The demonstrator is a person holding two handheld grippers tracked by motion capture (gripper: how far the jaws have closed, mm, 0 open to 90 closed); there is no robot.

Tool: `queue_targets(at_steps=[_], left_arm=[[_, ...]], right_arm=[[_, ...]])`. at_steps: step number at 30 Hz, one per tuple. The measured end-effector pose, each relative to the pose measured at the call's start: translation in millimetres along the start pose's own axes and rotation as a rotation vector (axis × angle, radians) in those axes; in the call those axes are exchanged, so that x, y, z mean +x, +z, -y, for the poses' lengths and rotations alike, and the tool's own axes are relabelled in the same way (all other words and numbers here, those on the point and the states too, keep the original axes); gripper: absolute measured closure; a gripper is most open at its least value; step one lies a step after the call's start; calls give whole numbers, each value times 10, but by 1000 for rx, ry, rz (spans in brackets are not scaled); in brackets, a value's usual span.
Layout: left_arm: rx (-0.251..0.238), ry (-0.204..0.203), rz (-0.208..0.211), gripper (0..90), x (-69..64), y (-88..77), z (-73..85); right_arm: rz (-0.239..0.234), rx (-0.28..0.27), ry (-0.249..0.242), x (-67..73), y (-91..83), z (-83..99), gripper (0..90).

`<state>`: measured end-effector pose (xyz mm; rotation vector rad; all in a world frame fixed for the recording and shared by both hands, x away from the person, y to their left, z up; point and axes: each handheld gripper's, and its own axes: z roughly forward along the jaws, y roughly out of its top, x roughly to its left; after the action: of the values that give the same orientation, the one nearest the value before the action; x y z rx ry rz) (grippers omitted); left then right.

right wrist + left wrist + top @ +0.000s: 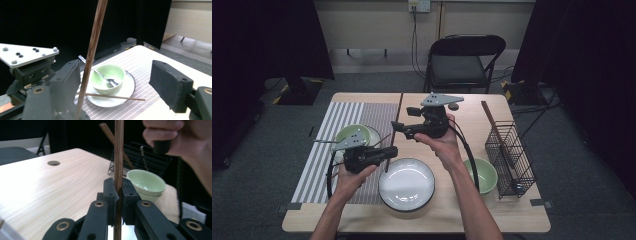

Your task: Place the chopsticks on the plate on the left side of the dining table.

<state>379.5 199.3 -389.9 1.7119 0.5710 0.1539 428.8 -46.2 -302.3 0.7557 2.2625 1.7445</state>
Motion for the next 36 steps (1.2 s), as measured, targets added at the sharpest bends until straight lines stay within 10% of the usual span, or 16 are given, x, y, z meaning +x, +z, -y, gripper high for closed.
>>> queue_targets(at_steps=[36], left_arm=[[-9, 16, -39, 843, -8, -151, -55]], right_arm=[[54, -8, 8, -166, -30, 96, 153]])
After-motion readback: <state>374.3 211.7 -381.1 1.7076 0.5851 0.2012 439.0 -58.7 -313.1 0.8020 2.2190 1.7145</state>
